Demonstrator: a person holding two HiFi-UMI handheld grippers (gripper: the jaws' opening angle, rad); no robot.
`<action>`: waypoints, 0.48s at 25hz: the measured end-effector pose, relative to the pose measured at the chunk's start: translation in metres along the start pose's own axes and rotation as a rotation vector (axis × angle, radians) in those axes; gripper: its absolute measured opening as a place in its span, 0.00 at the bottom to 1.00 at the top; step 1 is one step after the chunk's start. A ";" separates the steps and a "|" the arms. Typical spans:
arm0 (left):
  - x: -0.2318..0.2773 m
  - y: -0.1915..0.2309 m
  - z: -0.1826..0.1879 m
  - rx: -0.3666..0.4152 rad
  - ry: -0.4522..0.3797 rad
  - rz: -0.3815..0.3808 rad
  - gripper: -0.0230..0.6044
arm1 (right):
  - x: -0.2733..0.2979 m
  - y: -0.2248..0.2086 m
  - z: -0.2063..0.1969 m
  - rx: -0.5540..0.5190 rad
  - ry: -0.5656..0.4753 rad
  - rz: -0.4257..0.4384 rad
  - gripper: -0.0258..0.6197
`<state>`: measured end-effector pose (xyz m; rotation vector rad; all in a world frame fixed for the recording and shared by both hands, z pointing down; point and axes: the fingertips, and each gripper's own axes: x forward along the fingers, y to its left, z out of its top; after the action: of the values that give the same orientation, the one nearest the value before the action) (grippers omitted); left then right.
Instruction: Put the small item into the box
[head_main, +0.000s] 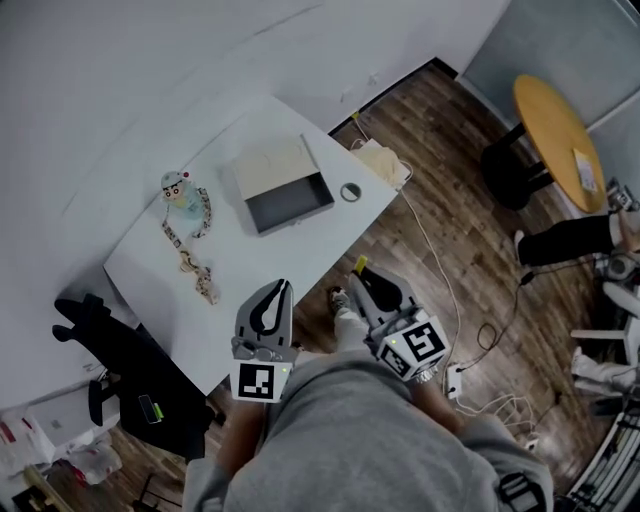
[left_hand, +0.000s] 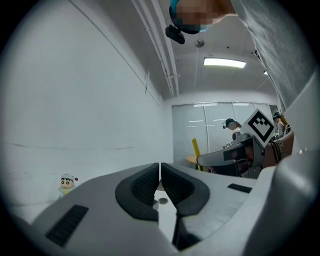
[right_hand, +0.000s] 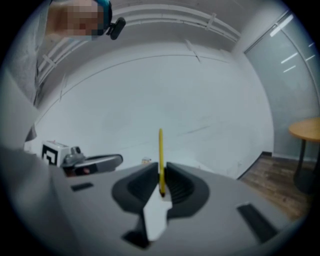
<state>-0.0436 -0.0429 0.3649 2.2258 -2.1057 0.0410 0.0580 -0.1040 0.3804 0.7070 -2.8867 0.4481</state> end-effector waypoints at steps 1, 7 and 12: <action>0.006 0.001 0.001 -0.001 0.002 0.017 0.11 | 0.004 -0.007 0.002 -0.002 0.007 0.014 0.15; 0.039 0.005 0.002 -0.002 0.013 0.111 0.11 | 0.031 -0.042 0.010 -0.016 0.041 0.096 0.15; 0.068 0.003 0.007 -0.012 -0.014 0.185 0.11 | 0.046 -0.073 0.020 -0.043 0.057 0.160 0.15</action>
<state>-0.0430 -0.1110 0.3629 2.0230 -2.3062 0.0228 0.0504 -0.1920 0.3892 0.4504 -2.9007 0.4161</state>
